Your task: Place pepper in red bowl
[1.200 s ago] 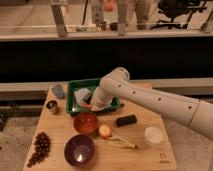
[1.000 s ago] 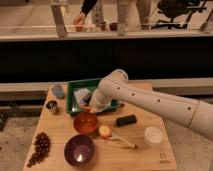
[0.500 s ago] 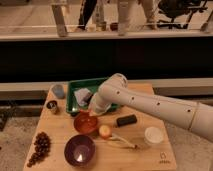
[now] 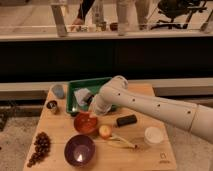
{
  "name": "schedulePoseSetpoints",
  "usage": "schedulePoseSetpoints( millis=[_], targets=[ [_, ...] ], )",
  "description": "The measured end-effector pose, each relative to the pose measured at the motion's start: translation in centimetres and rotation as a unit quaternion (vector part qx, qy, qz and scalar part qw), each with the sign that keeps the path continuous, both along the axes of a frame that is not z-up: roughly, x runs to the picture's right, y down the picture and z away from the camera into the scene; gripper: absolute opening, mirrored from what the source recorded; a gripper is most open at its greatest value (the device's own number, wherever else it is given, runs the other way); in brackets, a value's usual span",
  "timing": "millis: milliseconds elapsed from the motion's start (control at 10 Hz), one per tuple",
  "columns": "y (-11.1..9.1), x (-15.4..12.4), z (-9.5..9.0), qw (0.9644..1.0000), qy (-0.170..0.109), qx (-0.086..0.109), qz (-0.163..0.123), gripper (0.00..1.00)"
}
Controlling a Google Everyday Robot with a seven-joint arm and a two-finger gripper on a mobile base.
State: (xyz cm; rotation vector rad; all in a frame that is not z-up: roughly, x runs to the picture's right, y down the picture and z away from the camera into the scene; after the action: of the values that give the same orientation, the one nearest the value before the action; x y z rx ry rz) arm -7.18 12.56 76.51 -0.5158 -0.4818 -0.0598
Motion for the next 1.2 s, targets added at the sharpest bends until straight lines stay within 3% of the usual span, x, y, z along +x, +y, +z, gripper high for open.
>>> schedulePoseSetpoints(
  millis=[200,500,800,1000,1200],
  targets=[
    [1.3,-1.3,1.6,0.9998,-0.01,-0.007,-0.017,0.01],
    [1.0,-2.6,1.6,0.9992,-0.015,-0.01,-0.034,0.13],
    [1.0,-3.2,1.0,0.9978,-0.014,-0.02,-0.062,0.51],
    [1.3,-3.4,0.9,0.9968,-0.018,-0.031,-0.072,0.71],
    [1.5,-3.6,0.8,0.996,-0.025,-0.037,-0.077,0.8]
  ],
)
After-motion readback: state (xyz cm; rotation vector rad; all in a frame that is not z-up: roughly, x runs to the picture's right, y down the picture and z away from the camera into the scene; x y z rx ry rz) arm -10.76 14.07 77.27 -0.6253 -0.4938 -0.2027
